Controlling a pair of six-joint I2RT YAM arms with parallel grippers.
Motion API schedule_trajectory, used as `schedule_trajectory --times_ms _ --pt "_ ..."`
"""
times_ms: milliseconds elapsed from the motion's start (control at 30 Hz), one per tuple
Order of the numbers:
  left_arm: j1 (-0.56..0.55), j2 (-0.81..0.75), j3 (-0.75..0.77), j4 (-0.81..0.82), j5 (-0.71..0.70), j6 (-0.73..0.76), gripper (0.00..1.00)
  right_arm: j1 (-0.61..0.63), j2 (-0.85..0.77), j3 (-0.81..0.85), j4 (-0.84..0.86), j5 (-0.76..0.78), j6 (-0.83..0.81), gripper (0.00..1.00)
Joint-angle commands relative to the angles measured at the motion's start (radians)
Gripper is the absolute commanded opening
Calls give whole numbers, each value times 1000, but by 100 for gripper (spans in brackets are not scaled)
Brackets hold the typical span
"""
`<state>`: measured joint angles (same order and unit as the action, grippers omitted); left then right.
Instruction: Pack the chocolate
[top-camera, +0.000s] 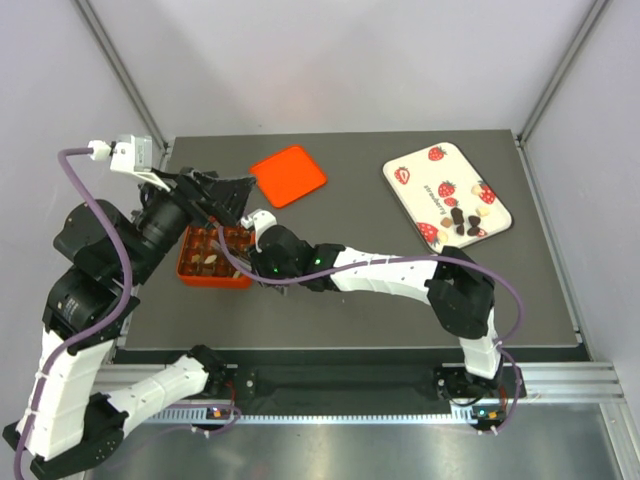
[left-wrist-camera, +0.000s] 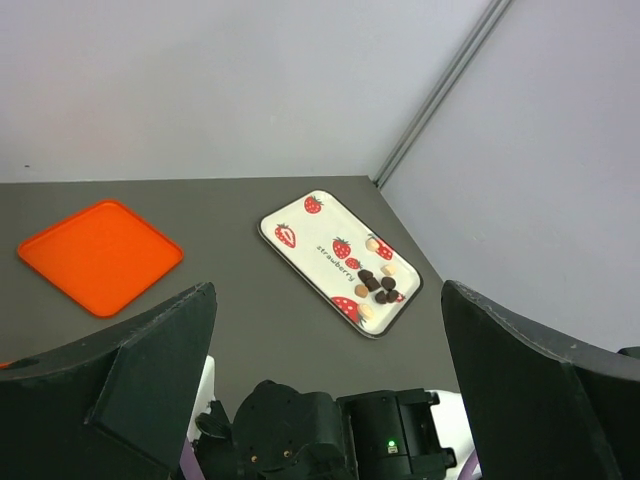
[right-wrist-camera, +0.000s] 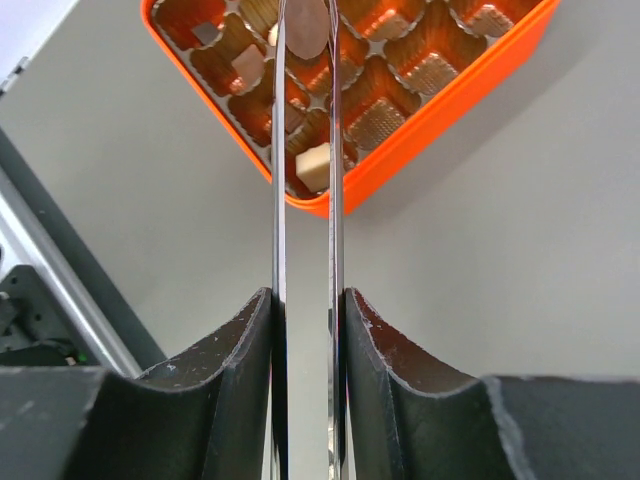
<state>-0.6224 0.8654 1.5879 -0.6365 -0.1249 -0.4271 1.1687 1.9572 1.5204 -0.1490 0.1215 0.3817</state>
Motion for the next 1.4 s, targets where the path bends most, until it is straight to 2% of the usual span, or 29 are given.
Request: schedule_trajectory --times_ms 0,233,433,567,667,800,1000,1167,1300,1367 --pt "3 -3 11 27 -4 10 99 14 -11 27 34 43 -26 31" --pt "3 1 9 32 2 4 99 16 -26 27 29 50 -47 38" --pt "3 4 7 35 10 -4 99 16 -30 38 22 84 -63 40" --pt "3 6 12 35 10 -4 99 16 -56 60 8 168 -110 39" --pt "3 14 20 26 10 -1 99 8 -133 46 9 246 -158 38" --pt "3 24 24 21 4 8 99 -21 -239 -40 9 339 -199 38" --pt "3 29 -12 38 8 14 99 -203 -435 -221 -75 389 -126 38" --pt "3 34 -55 40 -15 21 99 -466 -619 -367 -153 363 -104 38" --pt "3 40 -88 57 -12 21 99 -695 -681 -419 -239 319 -115 39" --pt "3 43 -100 61 -13 19 99 -773 -673 -424 -271 293 -115 39"
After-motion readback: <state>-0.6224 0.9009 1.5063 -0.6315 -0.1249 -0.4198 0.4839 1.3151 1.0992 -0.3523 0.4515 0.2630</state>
